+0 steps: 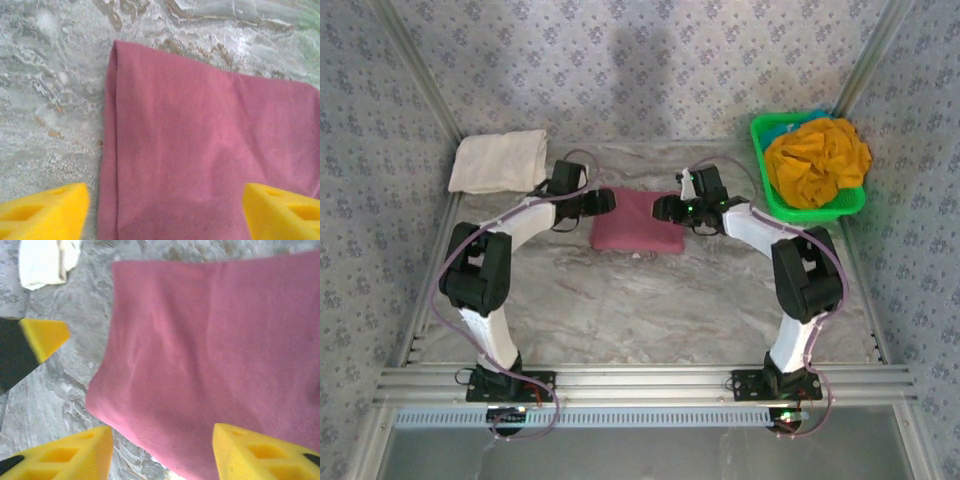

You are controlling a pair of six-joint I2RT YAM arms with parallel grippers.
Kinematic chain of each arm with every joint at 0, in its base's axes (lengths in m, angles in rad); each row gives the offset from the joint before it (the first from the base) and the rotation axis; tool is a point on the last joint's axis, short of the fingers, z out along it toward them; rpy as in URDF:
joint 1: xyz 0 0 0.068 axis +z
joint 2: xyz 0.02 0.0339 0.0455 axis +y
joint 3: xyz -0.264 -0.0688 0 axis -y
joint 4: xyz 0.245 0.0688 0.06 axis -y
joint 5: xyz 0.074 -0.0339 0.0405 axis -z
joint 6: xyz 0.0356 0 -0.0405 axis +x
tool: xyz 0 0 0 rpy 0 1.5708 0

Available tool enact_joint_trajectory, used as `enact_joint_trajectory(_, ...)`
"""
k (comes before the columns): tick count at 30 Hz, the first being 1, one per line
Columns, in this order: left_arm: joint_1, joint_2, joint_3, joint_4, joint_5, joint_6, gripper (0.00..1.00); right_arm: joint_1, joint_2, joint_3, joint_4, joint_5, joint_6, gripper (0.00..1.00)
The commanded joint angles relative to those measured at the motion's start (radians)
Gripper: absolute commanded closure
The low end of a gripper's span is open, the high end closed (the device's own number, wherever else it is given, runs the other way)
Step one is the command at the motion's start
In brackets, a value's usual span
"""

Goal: Fold and stack the t-shirts

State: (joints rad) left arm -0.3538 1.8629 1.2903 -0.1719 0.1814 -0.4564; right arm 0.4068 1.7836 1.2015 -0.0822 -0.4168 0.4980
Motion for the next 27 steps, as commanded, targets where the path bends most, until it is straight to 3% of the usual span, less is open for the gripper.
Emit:
enact_joint_trajectory(1, -0.019, 0.078, 0.046, -0.135, -0.019, 0.002, 0.14, 0.007, -0.019, 0.000, -0.042, 0.033, -0.014, 0.37)
enact_joint_trajectory(7, -0.044, 0.168, 0.104, -0.182, -0.022, -0.003, 0.05, 0.012, -0.014, -0.035, -0.031, 0.028, -0.009, 0.33)
enact_joint_trajectory(12, -0.061, 0.211, 0.101, -0.147, -0.001, 0.000, 0.05, 0.002, -0.002, -0.048, -0.017, 0.024, -0.002, 0.32)
enact_joint_trajectory(22, -0.095, 0.280, 0.032, -0.020, 0.033, -0.038, 0.43, -0.020, -0.013, -0.075, -0.007, 0.018, 0.006, 0.32)
enact_joint_trajectory(25, -0.098, 0.260, 0.011, 0.002, 0.018, -0.039, 0.62, -0.032, -0.014, -0.083, -0.007, 0.018, 0.005, 0.32)
enact_joint_trajectory(27, -0.092, 0.246, 0.008, -0.013, -0.002, -0.034, 0.80, -0.041, -0.015, -0.086, -0.011, 0.012, 0.008, 0.32)
